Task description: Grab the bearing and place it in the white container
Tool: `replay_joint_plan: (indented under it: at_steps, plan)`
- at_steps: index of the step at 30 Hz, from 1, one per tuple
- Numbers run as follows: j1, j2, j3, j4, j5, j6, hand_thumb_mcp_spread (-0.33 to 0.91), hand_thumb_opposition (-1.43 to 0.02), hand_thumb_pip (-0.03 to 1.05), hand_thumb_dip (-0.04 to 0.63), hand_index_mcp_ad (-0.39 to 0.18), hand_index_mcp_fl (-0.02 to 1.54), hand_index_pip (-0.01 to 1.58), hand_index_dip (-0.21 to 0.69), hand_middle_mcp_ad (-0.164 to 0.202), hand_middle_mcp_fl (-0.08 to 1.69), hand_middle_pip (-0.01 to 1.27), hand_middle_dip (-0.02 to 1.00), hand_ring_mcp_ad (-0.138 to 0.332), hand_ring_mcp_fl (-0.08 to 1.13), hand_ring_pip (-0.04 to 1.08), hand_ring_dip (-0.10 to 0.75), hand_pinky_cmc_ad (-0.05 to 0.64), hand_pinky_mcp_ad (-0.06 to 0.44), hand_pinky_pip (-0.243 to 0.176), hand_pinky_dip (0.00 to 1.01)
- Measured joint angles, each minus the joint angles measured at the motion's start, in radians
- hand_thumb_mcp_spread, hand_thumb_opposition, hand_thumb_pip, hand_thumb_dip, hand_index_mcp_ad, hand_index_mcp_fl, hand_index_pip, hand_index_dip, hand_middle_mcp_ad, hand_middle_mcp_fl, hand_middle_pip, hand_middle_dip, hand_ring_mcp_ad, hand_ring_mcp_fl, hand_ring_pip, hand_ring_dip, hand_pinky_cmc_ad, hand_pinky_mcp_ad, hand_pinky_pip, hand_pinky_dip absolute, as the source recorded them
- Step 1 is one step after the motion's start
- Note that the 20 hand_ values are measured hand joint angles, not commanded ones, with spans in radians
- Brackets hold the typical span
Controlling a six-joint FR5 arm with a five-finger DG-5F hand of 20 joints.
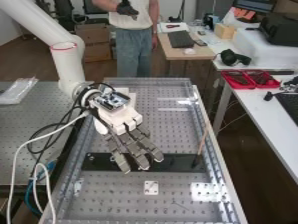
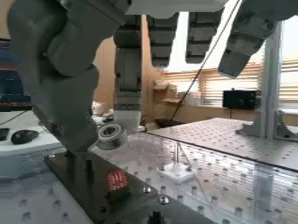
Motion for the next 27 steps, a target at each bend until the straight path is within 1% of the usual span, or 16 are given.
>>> replay_joint_plan:
  at_steps: [2,5,9,10,12,13,14,16,20,24,27]
  plan:
    - [0.008,0.023,-0.002,-0.010,-0.016,-0.008,0.35,-0.87,0.58,0.291,-0.035,0.38,1.51,0.133,0.061,0.00,0.13,0.16,0.148,0.02,0.09,0.087,0.375,0.278,-0.089,0.32]
    - [0.026,0.058,-0.004,-0.054,-0.045,-0.012,0.35,-0.87,0.58,0.291,-0.035,0.38,1.49,0.133,0.058,0.00,0.13,0.16,0.145,0.02,0.09,0.087,0.375,0.278,-0.089,0.32]
    - [0.056,0.101,-0.004,-0.137,-0.082,-0.008,0.35,-0.87,0.58,0.291,-0.035,0.38,1.49,0.136,0.051,0.00,0.13,0.16,0.145,0.02,0.09,0.087,0.375,0.278,-0.089,0.32]
    - [0.058,0.104,-0.003,-0.144,-0.086,-0.006,0.35,-0.87,0.59,0.291,-0.035,0.38,1.49,0.136,0.056,0.00,0.13,0.16,0.145,0.02,0.09,0.087,0.375,0.278,-0.089,0.32]
    - [0.074,0.127,-0.003,-0.193,-0.119,0.005,0.35,-0.87,0.59,0.291,-0.035,0.38,1.49,0.136,0.058,0.00,0.13,0.16,0.145,0.02,0.09,0.087,0.375,0.278,-0.089,0.32]
    - [0.079,0.135,-0.003,-0.206,-0.134,0.006,0.35,-0.87,0.59,0.291,-0.035,0.38,1.49,0.136,0.059,0.00,0.13,0.16,0.145,0.02,0.09,0.087,0.375,0.278,-0.089,0.32]
    - [0.083,0.141,-0.004,-0.215,-0.145,0.007,0.35,-0.87,0.59,0.291,-0.035,0.38,1.49,0.136,0.052,0.00,0.13,0.16,0.145,0.02,0.09,0.087,0.374,0.278,-0.089,0.31]
    - [0.097,0.169,-0.009,-0.243,-0.194,0.004,0.35,-0.87,0.58,0.291,-0.035,0.38,1.49,0.138,0.051,0.00,0.13,0.16,0.143,0.02,0.09,0.087,0.377,0.278,-0.089,0.31]
    - [0.112,0.210,-0.031,-0.263,-0.251,-0.002,0.35,-0.87,0.58,0.291,-0.035,0.38,1.49,0.138,0.051,0.00,0.13,0.16,0.143,0.02,0.09,0.087,0.377,0.278,-0.089,0.31]
    - [0.128,0.258,-0.074,-0.272,-0.310,0.000,0.35,-0.87,0.58,0.291,-0.035,0.38,1.49,0.138,0.052,0.00,0.13,0.16,0.143,0.02,0.09,0.087,0.377,0.278,-0.089,0.32]
    - [0.141,0.299,-0.116,-0.275,-0.357,0.012,0.35,-0.87,0.58,0.291,-0.035,0.38,1.49,0.138,0.051,0.00,0.13,0.16,0.141,0.02,0.09,0.087,0.374,0.276,-0.089,0.29]
